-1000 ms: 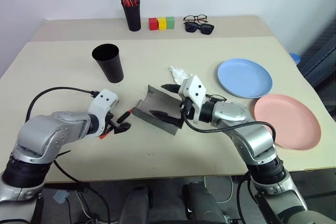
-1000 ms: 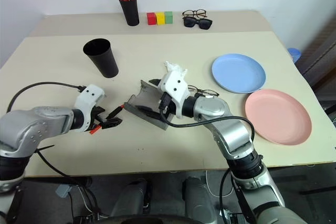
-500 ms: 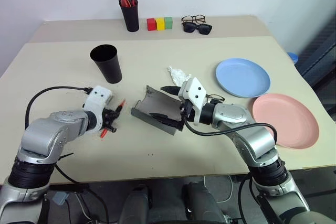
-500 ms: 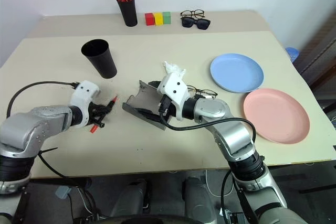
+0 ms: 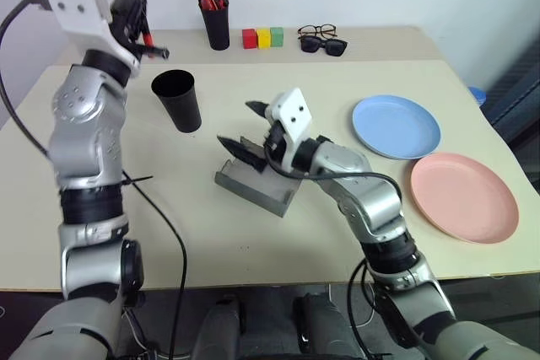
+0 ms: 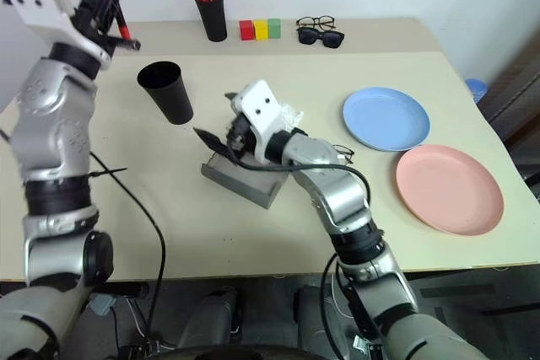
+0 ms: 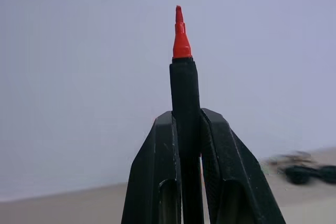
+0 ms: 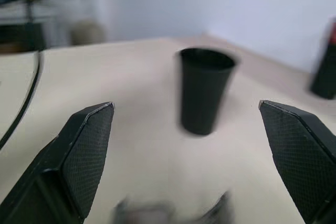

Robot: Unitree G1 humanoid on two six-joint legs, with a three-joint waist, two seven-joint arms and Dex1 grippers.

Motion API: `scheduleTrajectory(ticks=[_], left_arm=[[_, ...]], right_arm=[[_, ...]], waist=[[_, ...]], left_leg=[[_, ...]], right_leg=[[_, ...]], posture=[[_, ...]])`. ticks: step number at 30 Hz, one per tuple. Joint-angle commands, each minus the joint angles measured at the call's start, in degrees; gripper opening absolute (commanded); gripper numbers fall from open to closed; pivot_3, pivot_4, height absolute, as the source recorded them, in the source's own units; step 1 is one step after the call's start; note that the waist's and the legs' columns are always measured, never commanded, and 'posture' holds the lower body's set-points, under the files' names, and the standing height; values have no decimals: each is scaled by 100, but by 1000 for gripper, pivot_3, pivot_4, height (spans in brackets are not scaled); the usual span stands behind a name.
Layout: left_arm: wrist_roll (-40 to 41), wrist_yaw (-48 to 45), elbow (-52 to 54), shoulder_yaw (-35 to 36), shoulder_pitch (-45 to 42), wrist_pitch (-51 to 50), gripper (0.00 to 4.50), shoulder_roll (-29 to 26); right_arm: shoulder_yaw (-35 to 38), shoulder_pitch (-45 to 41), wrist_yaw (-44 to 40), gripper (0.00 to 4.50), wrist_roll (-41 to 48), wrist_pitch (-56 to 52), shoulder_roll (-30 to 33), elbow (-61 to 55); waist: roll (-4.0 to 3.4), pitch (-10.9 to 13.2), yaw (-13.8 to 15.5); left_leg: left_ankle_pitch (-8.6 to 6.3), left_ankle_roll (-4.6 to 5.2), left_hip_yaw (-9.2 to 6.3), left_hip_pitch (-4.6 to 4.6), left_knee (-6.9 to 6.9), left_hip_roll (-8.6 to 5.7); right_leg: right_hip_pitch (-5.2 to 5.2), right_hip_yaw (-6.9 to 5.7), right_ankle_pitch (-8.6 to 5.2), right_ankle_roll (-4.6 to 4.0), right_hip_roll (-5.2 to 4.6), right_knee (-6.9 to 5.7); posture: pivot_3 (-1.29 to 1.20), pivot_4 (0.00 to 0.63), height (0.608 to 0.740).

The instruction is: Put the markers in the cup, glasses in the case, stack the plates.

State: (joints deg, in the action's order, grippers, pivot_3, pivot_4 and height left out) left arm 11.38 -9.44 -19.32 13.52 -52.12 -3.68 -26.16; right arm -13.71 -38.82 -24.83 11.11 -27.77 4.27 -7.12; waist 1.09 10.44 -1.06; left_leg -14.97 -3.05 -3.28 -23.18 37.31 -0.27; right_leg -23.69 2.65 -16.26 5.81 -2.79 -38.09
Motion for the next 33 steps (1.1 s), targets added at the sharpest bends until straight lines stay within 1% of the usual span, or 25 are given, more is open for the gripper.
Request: scheduleTrajectory(ticks=[1, 4, 8, 11, 14, 23, 25, 26, 28, 29, 30, 32, 33], left_arm=[[-370, 100, -1192, -74, -269, 1006, 17, 84], [-403, 27, -1951, -89, -425, 1508, 17, 211], [-418, -44, -2594, -87, -506, 1931, 17, 307], [-458, -118, -2900, -130, -452, 2094, 17, 361], [-440, -154, -2967, -134, -349, 2128, 17, 415], [-322, -92, -2620, 1, -159, 2074, 4229, 465], [-199, -137, -2404, 76, -117, 2016, 4229, 455], [0, -309, -2085, 136, -40, 1900, 4229, 442], [520, -1031, -1148, 111, 266, 1405, 4229, 314], [791, -1585, -588, -15, 534, 1027, 4229, 164], [1009, -2067, -96, -139, 794, 665, 4375, -1], [1491, -3059, 936, -463, 1413, -330, 4375, -518], [1604, -3498, 1387, -675, 1713, -794, 4375, -866]], right_arm=[[129, -121, 190, 4500, -73, 220, -151, 32], [121, -114, 237, 4500, -99, 265, -229, 40], [88, -24, 256, 4500, -106, 248, -276, -57], [50, 43, 264, 4500, -103, 218, -304, -135], [26, 64, 260, 4500, -100, 208, -328, -168], [20, 5, 159, 4500, -109, 245, -343, -85], [17, 0, 133, 4500, -119, 251, -331, -84], [9, 9, 97, 4500, -130, 245, -288, -117], [-1, 61, -37, 4500, -157, 235, -109, -231], [35, 117, -121, 4500, -136, 210, 14, -322], [82, 169, -193, 4500, -101, 183, 129, -397], [220, 280, -314, 4500, -44, 112, 396, -526], [285, 331, -372, 4500, -26, 81, 545, -587]], waist=[[0, 0, 0], [2, 1, 4], [2, 1, -7], [2, 1, -22], [2, 1, -26], [2, 1, -20], [2, 1, -24], [2, 1, -27], [2, 1, -42], [2, 0, -56], [2, 1, -104], [1, 0, -151], [1, 0, -162]], left_leg=[[0, 0, 1, -10, 0, 0], [0, 0, 6, -42, 10, -3], [0, 0, 7, -50, 13, -2], [0, 1, 7, -49, 13, -1], [0, 1, 7, -49, 13, -1], [0, 1, 6, -49, 15, -1], [0, 1, 5, -49, 15, -1], [0, 1, 5, -49, 15, -1], [0, 0, 5, -49, 15, 1], [0, 0, 5, -49, 15, 1], [1, 0, 5, -49, 14, 1], [1, -1, 2, -49, 10, 2], [1, -1, 3, -49, 9, 3]], right_leg=[[-7, 0, 0, 0, -1, 1], [-41, 0, 1, 1, -6, -5], [-54, 0, 1, 1, -5, -12], [-55, 0, 1, 1, -3, -15], [-56, 0, 1, 1, -2, -18], [-56, 0, 1, 1, -2, -21], [-57, 0, 1, 1, -2, -21], [-57, 0, 1, 1, -2, -21], [-57, 1, 1, 1, -2, -22], [-57, 1, 1, 1, -2, -22], [-57, 1, 1, 1, -2, -22], [-55, 2, 1, 1, -3, -22], [-55, 3, 1, 1, -2, -20]], posture=[[0, 150, 740], [0, 150, 740], [0, 150, 740], [0, 150, 740], [0, 150, 740], [0, 150, 740], [0, 150, 740], [0, 150, 740], [0, 150, 740], [0, 150, 740], [0, 150, 740], [0, 150, 740], [0, 150, 740]])
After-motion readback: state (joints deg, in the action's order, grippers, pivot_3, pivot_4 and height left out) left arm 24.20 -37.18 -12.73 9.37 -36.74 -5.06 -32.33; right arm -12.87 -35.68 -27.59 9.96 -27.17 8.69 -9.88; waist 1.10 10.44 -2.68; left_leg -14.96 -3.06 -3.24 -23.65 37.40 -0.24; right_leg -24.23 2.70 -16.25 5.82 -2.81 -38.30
